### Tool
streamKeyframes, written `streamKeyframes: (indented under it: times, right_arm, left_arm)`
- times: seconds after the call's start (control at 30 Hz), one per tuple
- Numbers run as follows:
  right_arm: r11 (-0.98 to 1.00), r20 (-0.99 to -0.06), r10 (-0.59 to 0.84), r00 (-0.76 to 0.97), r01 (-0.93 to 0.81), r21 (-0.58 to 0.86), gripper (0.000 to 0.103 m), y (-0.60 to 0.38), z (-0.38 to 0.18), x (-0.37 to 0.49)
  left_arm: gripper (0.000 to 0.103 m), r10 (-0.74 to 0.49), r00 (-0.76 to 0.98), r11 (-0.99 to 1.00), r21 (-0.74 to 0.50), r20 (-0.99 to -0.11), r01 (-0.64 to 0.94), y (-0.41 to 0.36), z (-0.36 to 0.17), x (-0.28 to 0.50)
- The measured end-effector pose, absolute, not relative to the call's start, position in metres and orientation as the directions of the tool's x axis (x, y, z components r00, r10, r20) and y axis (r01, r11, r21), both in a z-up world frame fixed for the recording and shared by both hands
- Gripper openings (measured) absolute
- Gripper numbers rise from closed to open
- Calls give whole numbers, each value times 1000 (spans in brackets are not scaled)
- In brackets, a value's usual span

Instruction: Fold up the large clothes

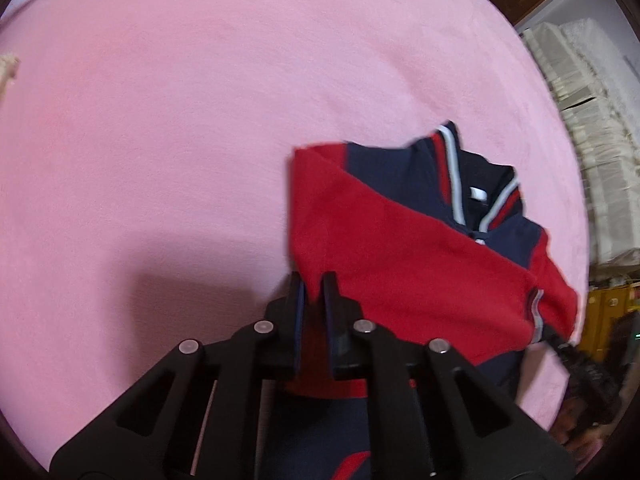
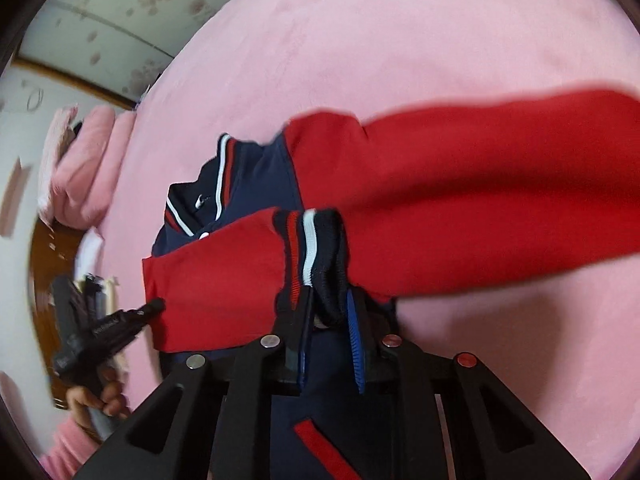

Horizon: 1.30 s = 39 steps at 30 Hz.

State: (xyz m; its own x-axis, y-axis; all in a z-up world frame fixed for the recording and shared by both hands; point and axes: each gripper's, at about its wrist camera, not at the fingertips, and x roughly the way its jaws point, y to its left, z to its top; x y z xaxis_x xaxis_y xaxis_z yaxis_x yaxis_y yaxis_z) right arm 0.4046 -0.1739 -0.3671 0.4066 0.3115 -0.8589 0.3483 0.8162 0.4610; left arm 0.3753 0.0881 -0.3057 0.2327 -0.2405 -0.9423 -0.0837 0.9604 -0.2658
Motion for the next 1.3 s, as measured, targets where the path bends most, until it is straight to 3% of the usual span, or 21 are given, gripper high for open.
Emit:
streamKeyframes:
  times: [0.03, 0.1, 0.2, 0.27, 0.33, 0.37, 0.43, 0.53, 0.63, 0.67, 0.7, 0.73, 0.8, 0.83, 0.9, 0.97, 1.03, 1.1, 1.2, 1.3]
  right_arm:
    - [849, -869, 250, 426, 335, 408, 31, -172, -354, 405]
    - [902, -865, 133, 484, 302, 308, 39, -168, -330, 403]
    - [950, -800, 87, 594, 192, 247, 39, -151, -298, 401]
    - [957, -788, 183, 588, 77, 280, 33, -132, -294, 409]
    - [941, -804, 311, 507, -44, 336, 12, -105, -306, 423]
    - [924, -805, 368, 466, -84, 374, 10, -91, -316, 431]
    - [883, -787, 461, 410, -119, 455, 5, -69, -337, 446]
    - [894, -829, 440, 346, -78, 442, 1, -51, -372, 473]
    - [919, -842, 358, 405, 8, 395, 0, -76, -377, 483]
    - [945, -859, 280, 429, 35, 326, 0, -85, -375, 482]
    - [985, -889, 98, 447, 85, 151, 0, -98, -371, 479]
    - [990, -889, 50, 455, 94, 104, 0, -110, -369, 477]
    - [977, -876, 121, 467, 100, 188, 0, -125, -361, 470]
    - [983, -868, 85, 489, 100, 153, 0, -124, -350, 465]
    - [990, -836, 36, 547, 93, 103, 0, -117, -329, 456]
    - [966, -794, 174, 582, 57, 253, 0, -107, -316, 445]
    - [899, -758, 348, 551, 33, 437, 0, -96, -318, 445]
    - [867, -760, 410, 505, 44, 497, 0, -78, -331, 447]
    - [890, -819, 357, 450, 102, 444, 0, -72, -352, 445]
    - [902, -864, 230, 447, 235, 362, 0, -94, -367, 428]
  left_arm:
    - [13, -213, 236, 966, -241, -948, -96, 100, -307, 380]
    - [13, -130, 248, 975, -169, -960, -142, 113, -295, 378]
    - [13, -95, 316, 988, -128, -944, -86, 107, -268, 372]
    - [13, -156, 375, 984, -175, -914, -16, 91, -251, 365]
    - [13, -271, 359, 960, -276, -893, 38, 67, -250, 364]
    - [13, -342, 311, 938, -340, -887, 63, 51, -260, 366]
    - [13, -342, 270, 940, -332, -900, 83, 23, -282, 370]
    - [10, -184, 287, 983, -174, -940, 59, 10, -309, 386]
    - [2, -147, 310, 984, -170, -939, -49, 36, -321, 399]
    - [2, -138, 309, 984, -164, -941, -62, 43, -320, 400]
    - [2, -171, 300, 979, -197, -938, -59, 49, -319, 401]
    - [2, -167, 296, 980, -191, -940, -55, 49, -316, 401]
    - [2, -94, 308, 993, -111, -947, -36, 46, -303, 396]
    - [2, -64, 319, 996, -81, -945, -41, 43, -295, 392]
    - [2, -145, 345, 984, -172, -927, -49, 40, -281, 381]
    - [2, -287, 327, 946, -321, -900, -52, 34, -276, 367]
    - [2, -331, 269, 933, -357, -904, -52, 25, -282, 356]
    - [2, -316, 226, 940, -336, -921, -56, 19, -292, 345]
    - [2, -197, 218, 969, -224, -956, -106, 26, -311, 330]
    - [2, -194, 248, 951, -244, -949, -191, 62, -313, 314]
